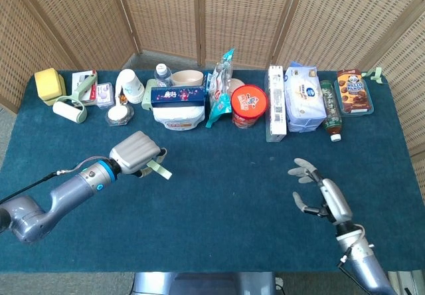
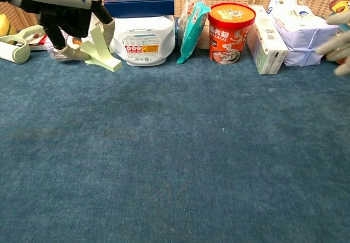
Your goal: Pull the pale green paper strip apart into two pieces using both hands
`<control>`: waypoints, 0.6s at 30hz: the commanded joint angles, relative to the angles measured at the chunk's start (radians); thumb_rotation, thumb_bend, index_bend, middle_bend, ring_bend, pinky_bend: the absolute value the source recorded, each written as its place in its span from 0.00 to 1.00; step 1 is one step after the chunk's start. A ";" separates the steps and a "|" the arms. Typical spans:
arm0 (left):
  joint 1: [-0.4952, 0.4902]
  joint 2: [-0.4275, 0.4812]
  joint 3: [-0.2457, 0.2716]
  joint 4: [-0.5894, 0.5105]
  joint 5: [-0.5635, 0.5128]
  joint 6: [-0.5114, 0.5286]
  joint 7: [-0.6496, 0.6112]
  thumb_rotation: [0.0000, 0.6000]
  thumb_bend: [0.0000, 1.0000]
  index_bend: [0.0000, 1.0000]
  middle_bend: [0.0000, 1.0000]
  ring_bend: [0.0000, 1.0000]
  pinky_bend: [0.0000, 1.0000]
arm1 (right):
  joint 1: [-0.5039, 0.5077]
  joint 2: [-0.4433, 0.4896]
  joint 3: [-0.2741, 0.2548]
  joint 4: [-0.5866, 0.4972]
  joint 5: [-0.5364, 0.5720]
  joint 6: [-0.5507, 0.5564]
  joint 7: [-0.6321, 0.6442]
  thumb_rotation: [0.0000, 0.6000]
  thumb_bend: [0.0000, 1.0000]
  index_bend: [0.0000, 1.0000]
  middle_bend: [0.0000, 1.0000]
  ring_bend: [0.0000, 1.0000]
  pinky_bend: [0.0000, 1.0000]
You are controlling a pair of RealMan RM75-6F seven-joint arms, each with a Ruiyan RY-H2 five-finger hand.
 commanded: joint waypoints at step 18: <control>-0.061 -0.046 -0.011 0.008 0.052 -0.029 0.048 1.00 0.39 0.66 1.00 1.00 1.00 | 0.095 -0.109 0.044 0.049 0.053 -0.018 -0.003 1.00 0.43 0.29 0.79 0.67 0.59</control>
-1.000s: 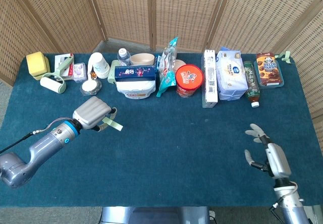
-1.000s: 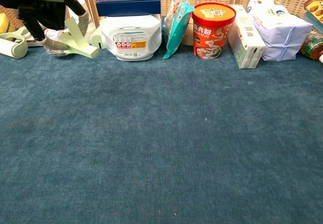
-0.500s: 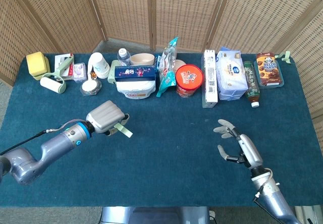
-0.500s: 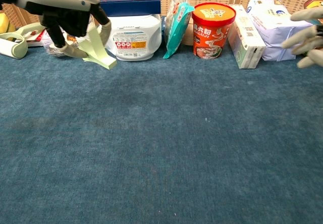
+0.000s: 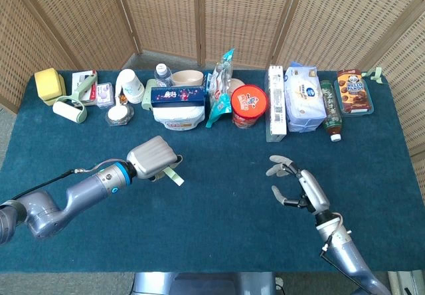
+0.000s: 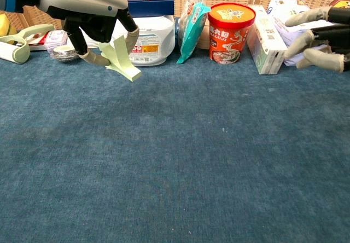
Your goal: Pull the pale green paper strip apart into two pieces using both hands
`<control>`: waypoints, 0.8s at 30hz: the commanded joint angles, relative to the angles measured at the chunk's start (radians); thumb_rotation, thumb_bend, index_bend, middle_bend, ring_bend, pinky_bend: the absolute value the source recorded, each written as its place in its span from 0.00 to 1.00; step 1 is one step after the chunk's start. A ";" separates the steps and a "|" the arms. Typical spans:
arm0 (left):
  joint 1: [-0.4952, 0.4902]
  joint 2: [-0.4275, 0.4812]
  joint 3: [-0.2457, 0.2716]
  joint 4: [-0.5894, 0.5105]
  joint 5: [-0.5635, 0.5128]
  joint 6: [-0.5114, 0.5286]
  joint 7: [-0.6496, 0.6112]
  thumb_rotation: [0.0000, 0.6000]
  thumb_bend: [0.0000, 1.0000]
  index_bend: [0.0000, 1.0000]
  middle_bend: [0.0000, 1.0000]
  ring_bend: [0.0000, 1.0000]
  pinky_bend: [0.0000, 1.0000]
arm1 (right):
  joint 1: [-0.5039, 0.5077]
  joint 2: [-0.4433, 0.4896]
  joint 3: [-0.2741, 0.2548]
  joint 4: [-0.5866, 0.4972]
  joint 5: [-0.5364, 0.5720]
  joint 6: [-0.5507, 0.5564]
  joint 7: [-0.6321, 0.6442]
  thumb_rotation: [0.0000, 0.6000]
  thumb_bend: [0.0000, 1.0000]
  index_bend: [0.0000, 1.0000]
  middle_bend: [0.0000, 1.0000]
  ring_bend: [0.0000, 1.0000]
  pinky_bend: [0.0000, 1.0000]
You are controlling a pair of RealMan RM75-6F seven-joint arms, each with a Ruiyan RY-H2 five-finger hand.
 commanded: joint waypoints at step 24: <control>-0.056 -0.013 -0.012 -0.010 -0.060 -0.039 0.048 1.00 0.39 0.66 1.00 1.00 1.00 | 0.061 -0.085 0.012 0.047 0.026 0.014 -0.060 1.00 0.34 0.23 1.00 1.00 0.89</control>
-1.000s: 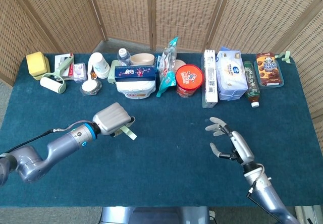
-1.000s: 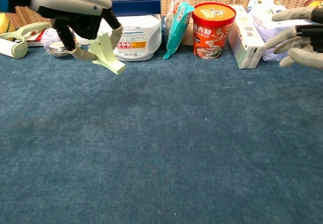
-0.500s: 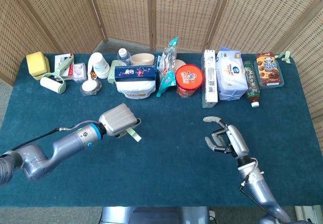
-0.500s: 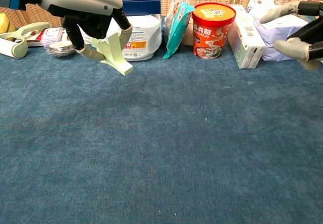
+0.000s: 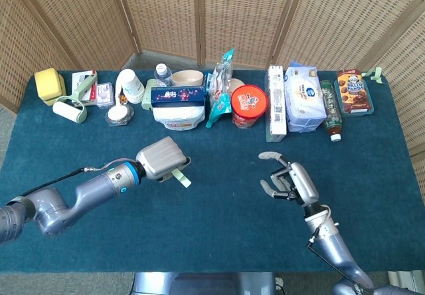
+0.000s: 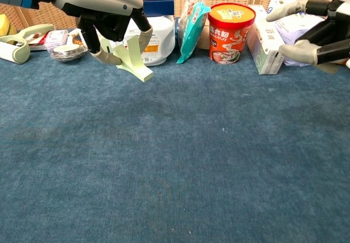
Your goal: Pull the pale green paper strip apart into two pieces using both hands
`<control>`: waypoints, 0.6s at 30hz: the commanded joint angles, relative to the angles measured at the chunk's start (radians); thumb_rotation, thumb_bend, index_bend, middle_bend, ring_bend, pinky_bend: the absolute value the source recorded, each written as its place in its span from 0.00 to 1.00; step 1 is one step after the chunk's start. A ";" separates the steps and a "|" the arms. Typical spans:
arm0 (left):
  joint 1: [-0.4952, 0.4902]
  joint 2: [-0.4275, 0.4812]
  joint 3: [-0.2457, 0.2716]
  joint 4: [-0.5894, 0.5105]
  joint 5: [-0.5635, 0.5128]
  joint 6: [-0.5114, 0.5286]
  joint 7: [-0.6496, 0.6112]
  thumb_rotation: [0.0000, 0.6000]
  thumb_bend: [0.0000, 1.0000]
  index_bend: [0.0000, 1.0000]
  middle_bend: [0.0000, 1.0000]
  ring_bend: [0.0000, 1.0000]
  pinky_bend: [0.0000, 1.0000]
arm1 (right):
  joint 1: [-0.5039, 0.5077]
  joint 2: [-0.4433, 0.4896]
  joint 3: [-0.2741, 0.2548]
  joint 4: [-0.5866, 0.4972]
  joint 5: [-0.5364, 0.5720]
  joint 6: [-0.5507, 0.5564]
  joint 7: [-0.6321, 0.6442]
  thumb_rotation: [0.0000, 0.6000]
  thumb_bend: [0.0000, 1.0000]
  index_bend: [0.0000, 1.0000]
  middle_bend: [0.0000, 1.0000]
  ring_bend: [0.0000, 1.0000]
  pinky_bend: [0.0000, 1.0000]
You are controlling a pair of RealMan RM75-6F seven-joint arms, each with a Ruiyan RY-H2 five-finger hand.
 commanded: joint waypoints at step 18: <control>-0.030 -0.009 0.002 0.005 -0.048 -0.010 0.030 1.00 0.39 0.65 1.00 1.00 1.00 | 0.036 0.020 -0.031 -0.057 -0.004 -0.050 -0.031 1.00 0.39 0.41 1.00 1.00 0.86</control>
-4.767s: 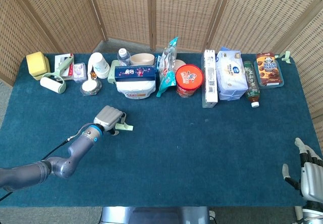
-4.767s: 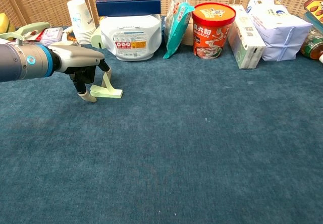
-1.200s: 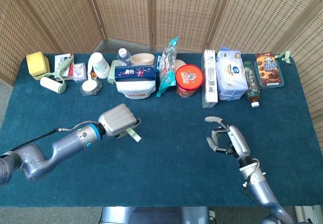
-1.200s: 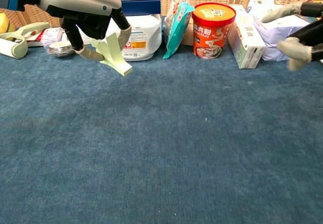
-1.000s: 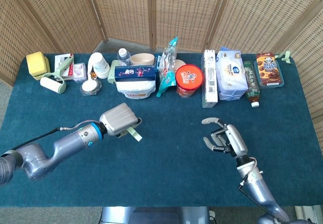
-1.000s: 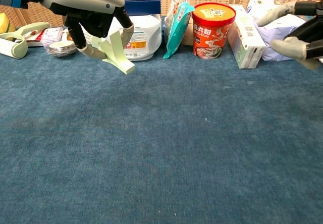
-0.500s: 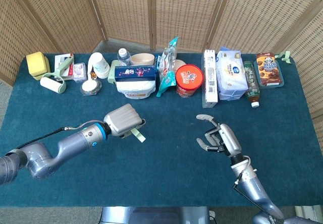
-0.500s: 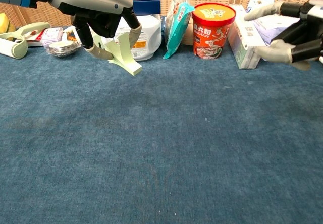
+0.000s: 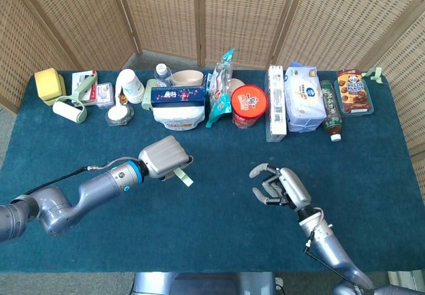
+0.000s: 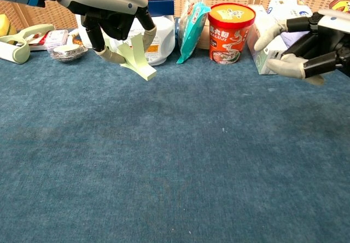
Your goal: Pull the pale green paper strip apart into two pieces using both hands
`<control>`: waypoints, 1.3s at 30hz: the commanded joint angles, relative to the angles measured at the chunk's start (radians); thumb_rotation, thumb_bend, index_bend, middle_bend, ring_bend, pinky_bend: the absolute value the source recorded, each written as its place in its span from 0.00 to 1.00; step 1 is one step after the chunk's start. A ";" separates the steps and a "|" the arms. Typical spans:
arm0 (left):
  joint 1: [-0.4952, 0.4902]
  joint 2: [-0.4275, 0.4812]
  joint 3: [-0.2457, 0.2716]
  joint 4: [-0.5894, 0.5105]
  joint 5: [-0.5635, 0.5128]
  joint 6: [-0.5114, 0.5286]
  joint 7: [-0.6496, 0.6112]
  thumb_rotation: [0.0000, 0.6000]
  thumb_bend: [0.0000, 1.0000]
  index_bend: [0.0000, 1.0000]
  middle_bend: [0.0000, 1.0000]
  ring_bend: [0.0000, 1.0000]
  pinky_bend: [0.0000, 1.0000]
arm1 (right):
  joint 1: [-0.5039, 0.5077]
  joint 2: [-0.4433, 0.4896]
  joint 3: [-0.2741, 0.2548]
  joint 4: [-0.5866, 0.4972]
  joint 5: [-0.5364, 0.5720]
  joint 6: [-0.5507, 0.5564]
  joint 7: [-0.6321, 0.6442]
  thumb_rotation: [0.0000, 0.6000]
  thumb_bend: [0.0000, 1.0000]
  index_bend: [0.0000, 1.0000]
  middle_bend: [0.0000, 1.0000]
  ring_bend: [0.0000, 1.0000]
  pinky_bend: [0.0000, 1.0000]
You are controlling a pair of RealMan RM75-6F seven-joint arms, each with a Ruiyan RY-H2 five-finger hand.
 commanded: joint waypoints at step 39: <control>-0.074 -0.063 0.004 0.020 -0.077 -0.007 0.044 1.00 0.39 0.65 1.00 1.00 1.00 | 0.114 -0.085 0.030 -0.065 0.073 -0.099 -0.111 1.00 0.39 0.31 1.00 0.99 0.86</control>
